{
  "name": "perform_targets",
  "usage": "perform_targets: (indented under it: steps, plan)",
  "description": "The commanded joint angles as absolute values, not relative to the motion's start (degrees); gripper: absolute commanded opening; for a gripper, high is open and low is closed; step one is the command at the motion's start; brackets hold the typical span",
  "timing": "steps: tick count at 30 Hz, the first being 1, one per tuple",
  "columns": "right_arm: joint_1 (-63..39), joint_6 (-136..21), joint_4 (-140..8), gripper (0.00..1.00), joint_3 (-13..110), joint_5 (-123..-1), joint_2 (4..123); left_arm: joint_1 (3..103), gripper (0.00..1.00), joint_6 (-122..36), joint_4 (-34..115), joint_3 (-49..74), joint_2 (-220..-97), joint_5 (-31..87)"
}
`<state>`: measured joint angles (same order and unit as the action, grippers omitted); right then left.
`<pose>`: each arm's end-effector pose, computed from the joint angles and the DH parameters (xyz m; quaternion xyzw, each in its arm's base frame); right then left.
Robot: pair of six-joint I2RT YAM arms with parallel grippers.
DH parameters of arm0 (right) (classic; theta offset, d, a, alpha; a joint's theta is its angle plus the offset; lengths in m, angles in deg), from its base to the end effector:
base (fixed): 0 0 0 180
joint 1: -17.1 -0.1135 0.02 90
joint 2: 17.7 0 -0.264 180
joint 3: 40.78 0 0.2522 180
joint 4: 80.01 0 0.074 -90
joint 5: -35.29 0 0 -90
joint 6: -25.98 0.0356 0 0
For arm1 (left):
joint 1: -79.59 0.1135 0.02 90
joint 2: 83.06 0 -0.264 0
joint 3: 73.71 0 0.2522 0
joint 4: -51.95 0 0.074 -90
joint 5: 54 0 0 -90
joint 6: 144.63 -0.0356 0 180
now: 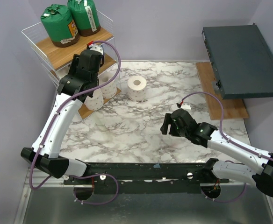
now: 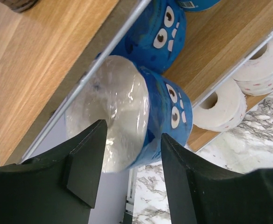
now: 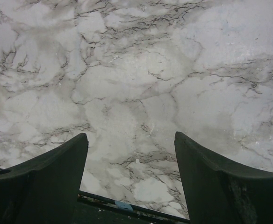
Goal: Place and organize the paper towels onto the shelf
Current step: Place the paper towel on the shelf.
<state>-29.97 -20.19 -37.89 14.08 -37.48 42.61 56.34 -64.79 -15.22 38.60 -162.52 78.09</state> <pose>0.1529 0.1489 0.2392 0.0281 0.9229 0.1570 0.3505 0.2543 -0.0833 0.4532 0.0766 0.8387 0.2658 0.4692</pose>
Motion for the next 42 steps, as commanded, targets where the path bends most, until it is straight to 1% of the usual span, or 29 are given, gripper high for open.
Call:
perform_targets:
  steps: [1,9,14,17,18,19,21,22,24,26,28,32,42]
  plan:
    - [-30.1,-20.8,-37.6,0.78,15.4,-38.4,42.9,56.6,0.57,-65.6,-13.5,37.7,-159.9,81.8]
    - [-30.1,-20.8,-37.9,0.77,15.5,-38.7,43.1,54.1,0.60,-67.1,-13.6,39.1,-157.9,84.8]
    - [-30.1,-20.6,-37.9,0.77,15.9,-38.7,43.4,48.6,0.60,-67.7,-14.9,39.4,-156.9,87.7]
    - [-30.1,-20.6,-37.9,0.77,15.9,-38.6,43.6,44.7,0.58,-67.0,-14.9,37.7,-156.0,87.8]
    - [-30.1,-20.4,-37.9,0.77,15.9,-38.6,43.8,43.8,0.56,-66.0,-15.0,37.3,-155.8,86.6]
    - [-30.1,-20.2,-38.0,0.77,15.8,-38.6,43.8,43.3,0.51,-64.9,-15.2,36.5,-155.5,84.7]
    - [-30.1,-19.9,-38.3,0.77,15.7,-39.0,43.9,43.2,0.37,-63.6,-14.3,34.4,-155.4,81.4]
    - [-30.1,-19.8,-38.4,0.77,15.6,-39.2,43.9,43.2,0.26,-63.5,-13.5,33.2,-155.4,80.8]
    - [-30.1,-19.7,-38.5,0.77,15.5,-39.3,43.9,43.8,0.12,-63.0,-11.9,31.1,-155.8,79.7]
    - [-30.1,-19.6,-38.5,0.77,15.4,-39.4,43.8,45.7,0.03,-61.8,-10.8,29.8,-156.1,75.9]
    - [-30.1,-19.6,-38.4,0.77,15.2,-39.2,43.7,47.9,0.00,-60.3,-9.6,28.8,-156.4,72.9]
    - [-30.1,-19.7,-38.1,0.77,15.2,-38.9,43.1,50.8,0.00,-59.0,-7.9,27.1,-157.3,70.8]
    - [-30.1,-20.1,-37.8,0.77,14.7,-38.5,42.8,56.3,0.00,-60.9,-1.5,21.8,-158.2,74.2]
